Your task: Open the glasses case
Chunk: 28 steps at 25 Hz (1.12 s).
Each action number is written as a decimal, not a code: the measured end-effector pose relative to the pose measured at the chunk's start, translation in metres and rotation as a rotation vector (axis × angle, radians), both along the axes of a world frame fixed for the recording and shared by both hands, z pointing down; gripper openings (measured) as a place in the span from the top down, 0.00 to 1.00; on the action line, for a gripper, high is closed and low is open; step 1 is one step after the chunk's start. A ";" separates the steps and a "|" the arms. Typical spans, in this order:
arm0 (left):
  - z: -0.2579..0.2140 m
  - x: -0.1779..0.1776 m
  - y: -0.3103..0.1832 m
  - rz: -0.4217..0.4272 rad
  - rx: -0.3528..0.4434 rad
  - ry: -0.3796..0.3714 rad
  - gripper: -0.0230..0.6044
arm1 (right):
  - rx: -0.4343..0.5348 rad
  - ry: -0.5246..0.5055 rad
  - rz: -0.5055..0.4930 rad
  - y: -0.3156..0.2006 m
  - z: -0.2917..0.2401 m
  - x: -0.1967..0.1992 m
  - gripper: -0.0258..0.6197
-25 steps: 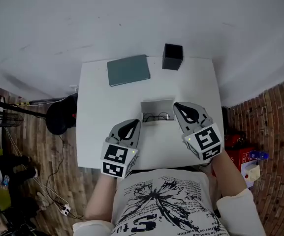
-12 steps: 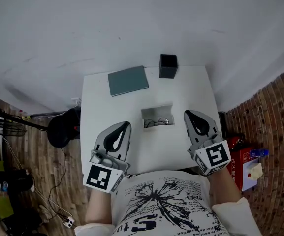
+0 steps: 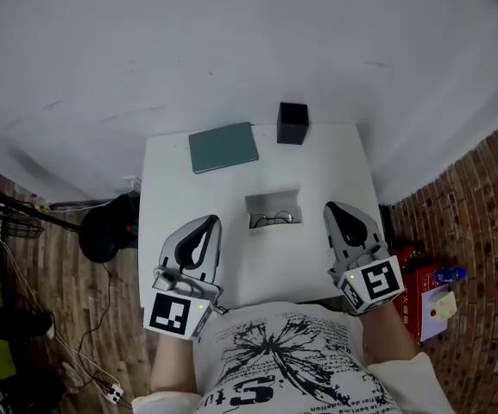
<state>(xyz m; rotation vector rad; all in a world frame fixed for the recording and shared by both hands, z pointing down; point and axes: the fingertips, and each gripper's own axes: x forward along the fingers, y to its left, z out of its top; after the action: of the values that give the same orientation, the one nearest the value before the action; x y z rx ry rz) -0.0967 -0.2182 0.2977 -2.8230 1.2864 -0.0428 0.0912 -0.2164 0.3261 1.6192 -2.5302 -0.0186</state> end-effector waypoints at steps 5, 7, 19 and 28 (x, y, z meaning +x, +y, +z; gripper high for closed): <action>-0.001 0.010 0.001 0.005 -0.003 -0.004 0.94 | -0.009 0.026 -0.011 0.003 0.007 -0.001 0.94; -0.002 0.012 0.000 0.002 -0.002 0.014 0.94 | -0.009 0.037 -0.011 0.003 0.009 -0.003 0.94; 0.012 0.011 -0.015 -0.024 -0.054 -0.055 0.94 | -0.005 0.035 -0.019 -0.009 0.011 -0.003 0.94; 0.013 0.017 -0.018 -0.001 -0.049 -0.025 0.94 | -0.015 0.049 -0.036 -0.016 0.016 -0.009 0.94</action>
<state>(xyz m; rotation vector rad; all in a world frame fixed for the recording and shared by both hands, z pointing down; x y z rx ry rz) -0.0794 -0.2366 0.3109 -2.8528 1.2986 -0.1108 0.0826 -0.2327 0.3421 1.5487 -2.5159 -0.0428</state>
